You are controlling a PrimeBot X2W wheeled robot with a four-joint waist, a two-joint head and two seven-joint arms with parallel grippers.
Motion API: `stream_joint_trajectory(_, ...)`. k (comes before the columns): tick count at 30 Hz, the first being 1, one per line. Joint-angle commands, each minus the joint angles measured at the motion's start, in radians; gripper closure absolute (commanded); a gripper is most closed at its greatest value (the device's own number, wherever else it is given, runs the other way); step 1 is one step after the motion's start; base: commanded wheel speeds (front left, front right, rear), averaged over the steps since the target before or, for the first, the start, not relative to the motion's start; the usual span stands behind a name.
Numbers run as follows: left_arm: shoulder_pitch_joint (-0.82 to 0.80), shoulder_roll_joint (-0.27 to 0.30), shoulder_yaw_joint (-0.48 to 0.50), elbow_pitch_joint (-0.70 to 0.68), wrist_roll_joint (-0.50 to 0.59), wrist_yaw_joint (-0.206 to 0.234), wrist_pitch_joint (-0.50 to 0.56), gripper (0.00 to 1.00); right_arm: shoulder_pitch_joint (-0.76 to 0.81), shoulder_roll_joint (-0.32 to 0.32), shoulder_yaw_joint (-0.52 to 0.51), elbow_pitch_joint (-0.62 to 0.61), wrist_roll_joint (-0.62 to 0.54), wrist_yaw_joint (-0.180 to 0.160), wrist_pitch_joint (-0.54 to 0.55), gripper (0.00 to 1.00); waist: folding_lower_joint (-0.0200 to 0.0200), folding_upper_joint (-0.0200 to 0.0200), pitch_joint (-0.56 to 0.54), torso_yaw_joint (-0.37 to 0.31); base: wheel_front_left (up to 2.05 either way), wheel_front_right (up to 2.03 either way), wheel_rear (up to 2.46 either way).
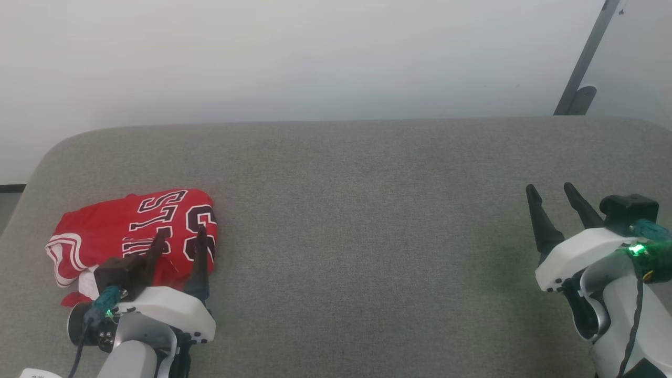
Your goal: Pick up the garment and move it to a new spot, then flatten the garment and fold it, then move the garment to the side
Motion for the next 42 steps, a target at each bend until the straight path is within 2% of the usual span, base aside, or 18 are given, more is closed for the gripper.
stream_joint_trajectory(1,-0.014,0.004,0.001,-0.003,0.027,-0.003,-0.011,0.00,-0.024,-0.007,0.004,-0.001,-0.023,0.000,-0.013,0.00,0.0000,-0.0001,0.000,0.001,0.00,0.00,0.00)
stream_joint_trajectory(7,-0.011,0.000,0.006,0.010,0.068,-0.015,-0.023,0.00,-0.023,-0.008,0.005,0.006,-0.037,0.000,-0.025,0.00,0.0000,-0.0001,-0.003,0.001,0.00,0.00,0.00)
stream_joint_trajectory(17,-0.023,-0.019,0.042,0.051,0.111,-0.060,-0.046,0.00,-0.032,-0.021,0.015,0.017,-0.020,0.000,-0.048,0.00,0.0000,-0.0001,-0.006,0.001,0.00,0.00,0.00)
stream_joint_trajectory(27,-0.035,-0.042,0.070,0.073,0.172,-0.076,-0.065,0.00,-0.041,-0.038,0.025,0.017,-0.041,0.000,-0.065,0.00,0.0000,-0.0001,0.000,0.021,0.00,0.00,0.00)
stream_joint_trajectory(33,-0.049,-0.067,0.089,0.092,0.223,-0.067,-0.075,0.00,-0.036,-0.040,0.035,0.020,-0.063,0.000,-0.076,0.00,0.0000,-0.0001,0.000,0.104,0.00,0.00,0.00)
stream_joint_trajectory(42,-0.030,-0.078,0.116,0.122,0.290,-0.051,-0.088,0.00,-0.038,-0.019,0.086,0.030,-0.097,0.000,-0.090,0.00,0.0000,-0.0001,-0.016,0.327,0.00,0.00,0.00)
